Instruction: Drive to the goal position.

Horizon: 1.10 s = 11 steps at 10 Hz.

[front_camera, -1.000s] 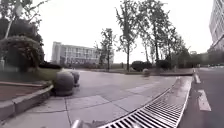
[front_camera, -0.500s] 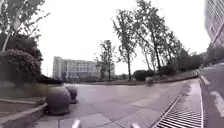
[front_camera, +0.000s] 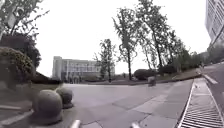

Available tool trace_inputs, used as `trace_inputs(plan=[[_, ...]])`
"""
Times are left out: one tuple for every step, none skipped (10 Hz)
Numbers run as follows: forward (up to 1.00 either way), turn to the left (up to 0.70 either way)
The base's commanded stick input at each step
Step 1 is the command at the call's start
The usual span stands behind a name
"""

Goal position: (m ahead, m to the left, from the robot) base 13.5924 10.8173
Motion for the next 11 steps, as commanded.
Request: trace_inputs(plan=[[0.7,0.0],[0.7,0.0],[0.7,0.0],[0.7,0.0],[0.7,0.0],[0.7,0.0],[0.7,0.0],[0.7,0.09],[0.7,0.14],[0.7,0.04],[0.7,0.0]])
